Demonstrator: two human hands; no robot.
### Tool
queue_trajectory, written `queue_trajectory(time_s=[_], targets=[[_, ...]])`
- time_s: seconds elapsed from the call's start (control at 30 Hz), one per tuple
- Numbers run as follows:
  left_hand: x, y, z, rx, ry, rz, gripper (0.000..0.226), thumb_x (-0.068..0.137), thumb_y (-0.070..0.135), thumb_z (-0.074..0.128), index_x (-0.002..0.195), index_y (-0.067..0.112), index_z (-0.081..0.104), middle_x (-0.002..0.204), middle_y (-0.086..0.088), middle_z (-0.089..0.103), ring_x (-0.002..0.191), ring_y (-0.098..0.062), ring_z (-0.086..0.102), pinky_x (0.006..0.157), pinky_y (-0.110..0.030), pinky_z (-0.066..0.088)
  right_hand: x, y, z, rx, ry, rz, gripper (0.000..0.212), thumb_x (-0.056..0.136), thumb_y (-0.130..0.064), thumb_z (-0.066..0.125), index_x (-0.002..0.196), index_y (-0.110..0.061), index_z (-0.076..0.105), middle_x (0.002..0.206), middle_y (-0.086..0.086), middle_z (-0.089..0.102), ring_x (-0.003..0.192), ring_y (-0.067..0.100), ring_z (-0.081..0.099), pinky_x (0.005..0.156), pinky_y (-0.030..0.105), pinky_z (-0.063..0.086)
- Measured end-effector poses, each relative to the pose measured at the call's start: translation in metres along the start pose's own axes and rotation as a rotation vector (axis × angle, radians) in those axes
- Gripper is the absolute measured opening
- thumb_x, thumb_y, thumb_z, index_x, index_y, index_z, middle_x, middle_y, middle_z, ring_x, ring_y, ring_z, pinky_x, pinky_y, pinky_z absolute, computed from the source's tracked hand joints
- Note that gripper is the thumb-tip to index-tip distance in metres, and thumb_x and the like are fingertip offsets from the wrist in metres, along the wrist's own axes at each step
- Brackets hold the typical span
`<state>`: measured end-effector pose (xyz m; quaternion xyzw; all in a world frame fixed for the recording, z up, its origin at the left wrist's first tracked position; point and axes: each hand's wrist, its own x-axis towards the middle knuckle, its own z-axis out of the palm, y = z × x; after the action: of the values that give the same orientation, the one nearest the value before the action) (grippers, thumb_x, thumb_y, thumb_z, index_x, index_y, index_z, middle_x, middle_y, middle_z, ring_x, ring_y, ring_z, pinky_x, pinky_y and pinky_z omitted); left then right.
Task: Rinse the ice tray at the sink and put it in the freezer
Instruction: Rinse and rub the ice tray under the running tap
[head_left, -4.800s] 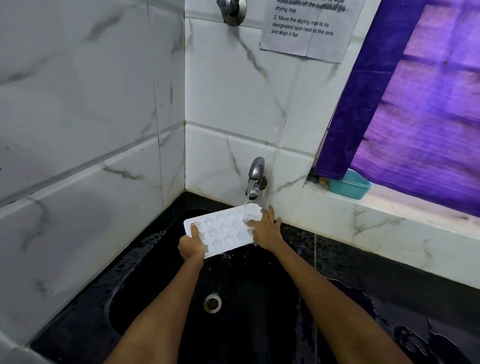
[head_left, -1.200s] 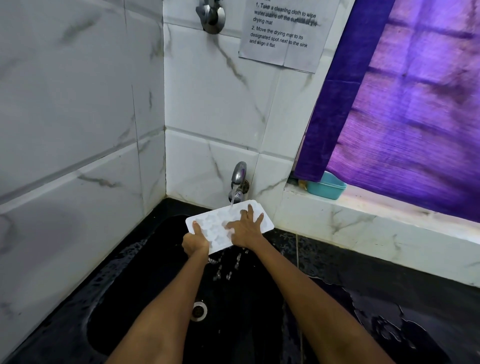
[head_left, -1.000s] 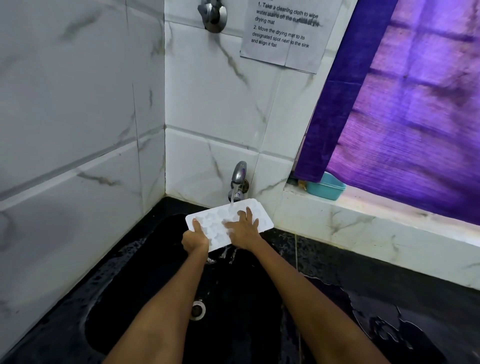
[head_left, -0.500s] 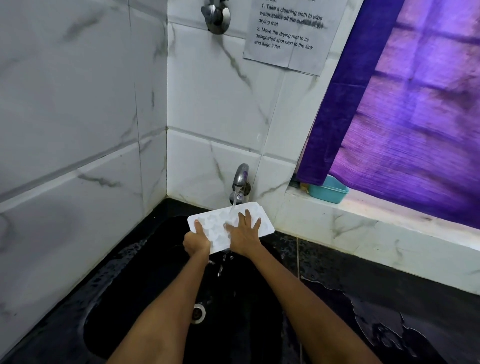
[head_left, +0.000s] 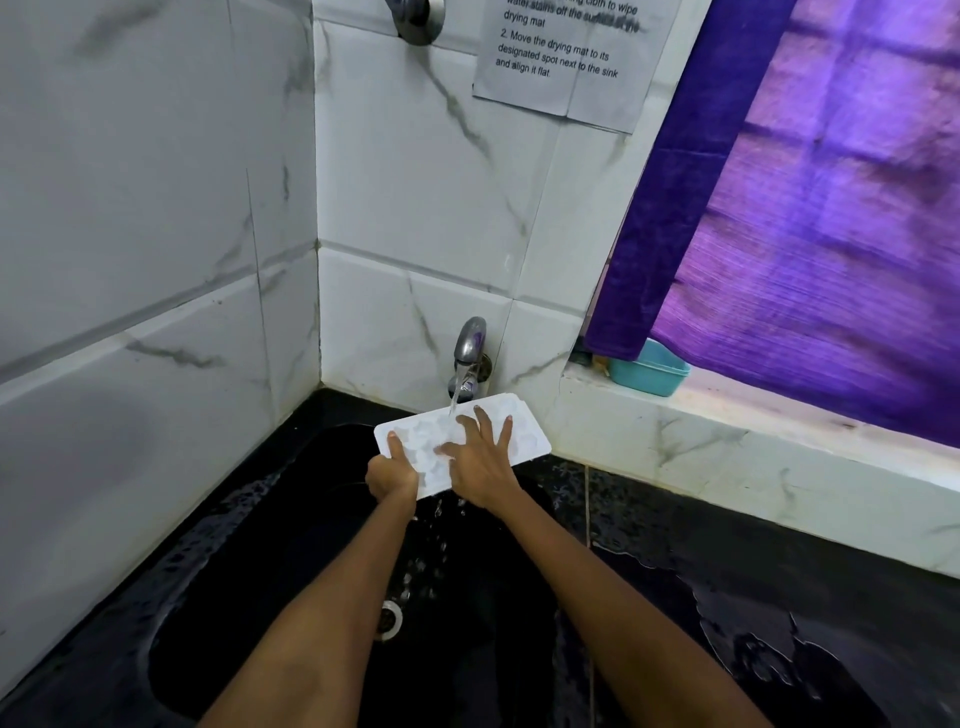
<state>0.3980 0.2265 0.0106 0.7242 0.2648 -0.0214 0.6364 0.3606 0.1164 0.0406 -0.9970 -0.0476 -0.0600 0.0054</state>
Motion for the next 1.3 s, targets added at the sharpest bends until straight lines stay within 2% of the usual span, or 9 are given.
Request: queue_trajectory(time_s=[0.13,0.3,0.6,0.73,0.9,1.0,1.07,1.17,1.3], targets=[[-0.004,0.002,0.01,-0.034,-0.017,-0.015,0.064,0.099,0.046,0.038,0.109,-0.012,0.062,0.111,-0.029,0.065,0.104,-0.043,0.063,0.089,-0.041,0.05,0.001,-0.009,0.004,-0.068,-0.096,0.01,0.049,0.09,-0.027,0.05,0.138,-0.024,0.04,0.155,0.021,0.007,0.144,0.04,-0.013,0.106,0.07,-0.011],[-0.009,0.0,0.014,-0.029,-0.018,-0.006,0.064,0.099,0.046,0.038,0.11,-0.013,0.061,0.113,-0.03,0.064,0.106,-0.044,0.062,0.09,-0.04,0.049,0.007,-0.004,-0.001,-0.15,-0.046,-0.017,0.036,0.089,-0.02,0.047,0.123,-0.019,0.057,0.149,0.022,0.022,0.144,0.04,-0.006,0.106,0.071,-0.01],[-0.007,-0.003,0.016,-0.024,-0.011,0.017,0.064,0.099,0.046,0.038,0.109,-0.012,0.062,0.111,-0.03,0.065,0.104,-0.043,0.063,0.091,-0.04,0.05,0.005,-0.003,0.002,-0.184,-0.074,-0.029,0.038,0.091,-0.025,0.046,0.128,-0.016,0.05,0.152,0.024,0.014,0.144,0.041,-0.01,0.107,0.07,-0.009],[-0.006,-0.005,0.012,-0.028,0.023,0.0,0.066,0.099,0.046,0.038,0.109,-0.014,0.061,0.111,-0.031,0.065,0.105,-0.045,0.062,0.088,-0.04,0.049,-0.001,-0.001,-0.002,0.076,-0.16,-0.032,0.039,0.095,-0.03,0.043,0.132,-0.023,0.049,0.153,0.017,0.014,0.144,0.037,-0.01,0.111,0.066,-0.006],[0.007,-0.018,-0.006,-0.053,0.021,0.09,0.064,0.099,0.043,0.042,0.094,-0.017,0.063,0.095,-0.032,0.065,0.094,-0.043,0.063,0.078,-0.038,0.046,-0.006,0.032,-0.01,0.387,0.306,0.306,0.041,0.091,-0.027,0.053,0.13,-0.014,0.047,0.14,0.014,0.038,0.136,0.032,0.027,0.113,0.045,0.023],[0.02,-0.03,-0.031,-0.097,0.045,0.169,0.059,0.097,0.041,0.047,0.063,-0.006,0.054,0.065,-0.015,0.055,0.069,-0.03,0.056,0.068,-0.034,0.041,-0.014,0.063,-0.003,0.544,0.006,0.601,0.076,0.091,-0.027,0.055,0.149,-0.009,0.008,0.154,0.015,0.018,0.142,0.034,0.017,0.115,0.049,0.022],[0.024,-0.04,-0.045,-0.066,0.038,0.258,0.057,0.098,0.037,0.046,0.053,0.003,0.044,0.054,-0.003,0.047,0.061,-0.02,0.049,0.065,-0.029,0.038,-0.02,0.073,0.004,0.777,-0.225,0.647,0.078,0.089,-0.021,0.06,0.148,-0.005,0.011,0.154,0.016,0.023,0.139,0.033,0.029,0.111,0.043,0.031],[0.019,-0.054,-0.059,0.033,0.003,0.464,0.051,0.101,0.029,0.044,0.053,0.013,0.039,0.051,0.004,0.04,0.051,-0.011,0.042,0.058,-0.028,0.037,-0.033,0.066,0.02,0.76,-0.285,0.596,0.013,0.081,0.0,0.06,0.094,-0.003,0.058,0.114,0.023,0.06,0.101,0.03,0.058,0.081,0.037,0.046],[0.02,-0.065,-0.082,0.238,-0.154,0.714,0.032,0.098,0.029,0.047,0.067,0.02,0.054,0.05,0.005,0.045,0.048,-0.014,0.045,0.049,-0.013,0.038,-0.051,0.065,0.048,0.718,-0.229,0.533,0.019,0.077,0.005,0.061,0.064,-0.003,0.051,0.08,0.023,0.057,0.073,0.025,0.055,0.065,0.034,0.041]])
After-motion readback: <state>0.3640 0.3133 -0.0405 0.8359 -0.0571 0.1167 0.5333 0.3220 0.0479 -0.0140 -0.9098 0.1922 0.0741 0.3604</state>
